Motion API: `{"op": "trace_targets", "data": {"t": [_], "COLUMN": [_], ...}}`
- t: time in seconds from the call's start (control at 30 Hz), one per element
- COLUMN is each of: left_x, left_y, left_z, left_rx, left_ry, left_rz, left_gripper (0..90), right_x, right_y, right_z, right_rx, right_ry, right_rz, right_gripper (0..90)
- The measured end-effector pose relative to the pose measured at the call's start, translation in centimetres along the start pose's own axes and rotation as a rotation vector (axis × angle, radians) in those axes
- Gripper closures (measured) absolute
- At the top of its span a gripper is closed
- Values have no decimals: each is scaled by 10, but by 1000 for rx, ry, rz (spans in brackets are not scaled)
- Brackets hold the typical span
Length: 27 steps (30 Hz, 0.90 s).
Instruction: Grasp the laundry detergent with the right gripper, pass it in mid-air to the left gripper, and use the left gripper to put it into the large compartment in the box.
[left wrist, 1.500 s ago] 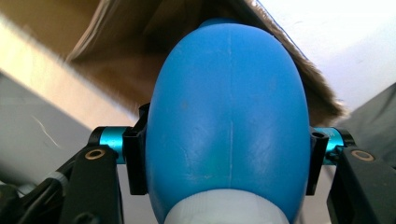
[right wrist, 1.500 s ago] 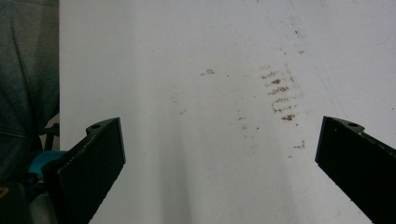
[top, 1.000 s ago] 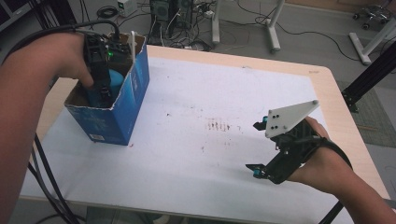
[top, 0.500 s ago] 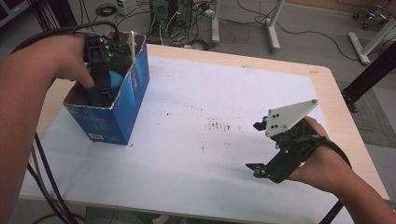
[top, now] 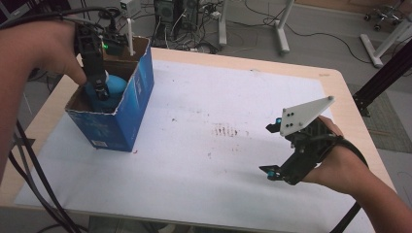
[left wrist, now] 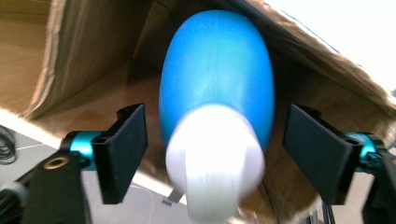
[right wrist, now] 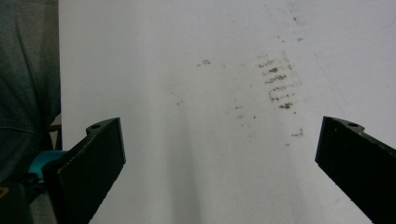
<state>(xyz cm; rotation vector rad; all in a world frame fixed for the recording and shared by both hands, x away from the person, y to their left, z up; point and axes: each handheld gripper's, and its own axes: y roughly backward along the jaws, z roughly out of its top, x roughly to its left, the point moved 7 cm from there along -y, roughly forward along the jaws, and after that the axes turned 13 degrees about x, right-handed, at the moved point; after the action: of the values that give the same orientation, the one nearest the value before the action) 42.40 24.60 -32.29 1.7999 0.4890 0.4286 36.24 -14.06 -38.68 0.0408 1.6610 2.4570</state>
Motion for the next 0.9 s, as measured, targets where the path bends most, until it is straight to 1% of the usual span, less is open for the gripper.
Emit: {"op": "trace_targets", "data": {"t": [0.07,0.1,0.13,0.2,0.23,0.3,0.37,0.43,0.47,0.57,0.63,0.77,0.8,0.83,0.9], "left_x": [-2,-3,-5,-9,-13,-19,-26,-32,-35,-44,-50,-59,-62,-63,-65], "left_y": [9,14,19,28,33,41,47,51,53,56,56,56,56,56,55], "left_z": [-3,-4,-4,-4,-3,0,5,11,14,26,33,48,53,56,62], "left_rx": [-8,-12,-16,-31,-39,-47,-56,-63,-68,-82,-76,-87,-88,-87,-82], "left_ry": [-1,-9,-14,-31,-49,-82,-111,-140,-156,-210,-241,-281,-295,-299,-316], "left_rz": [9,9,10,13,13,15,13,16,11,4,0,-4,2,11,19], "left_gripper": [192,186,186,160,158,124,124,110,95,93,76,61,61,31,17], "right_x": [-4,-7,-9,-15,-18,-25,-31,-37,-40,-50,-56,-67,-70,-75,-79], "right_y": [3,5,7,9,10,14,19,23,25,32,35,40,41,42,42], "right_z": [-2,-3,-4,-6,-7,-10,-11,-13,-13,-14,-16,-21,-23,-26,-30], "right_rx": [4,12,24,52,64,107,138,173,192,248,289,372,386,414,451], "right_ry": [-3,-8,-15,-12,-12,-10,-9,1,6,29,45,62,64,75,79], "right_rz": [10,14,21,31,34,39,51,55,61,64,60,59,63,66,62], "right_gripper": [6,6,6,6,6,6,6,6,7,6,6,6,6,7,6]}}
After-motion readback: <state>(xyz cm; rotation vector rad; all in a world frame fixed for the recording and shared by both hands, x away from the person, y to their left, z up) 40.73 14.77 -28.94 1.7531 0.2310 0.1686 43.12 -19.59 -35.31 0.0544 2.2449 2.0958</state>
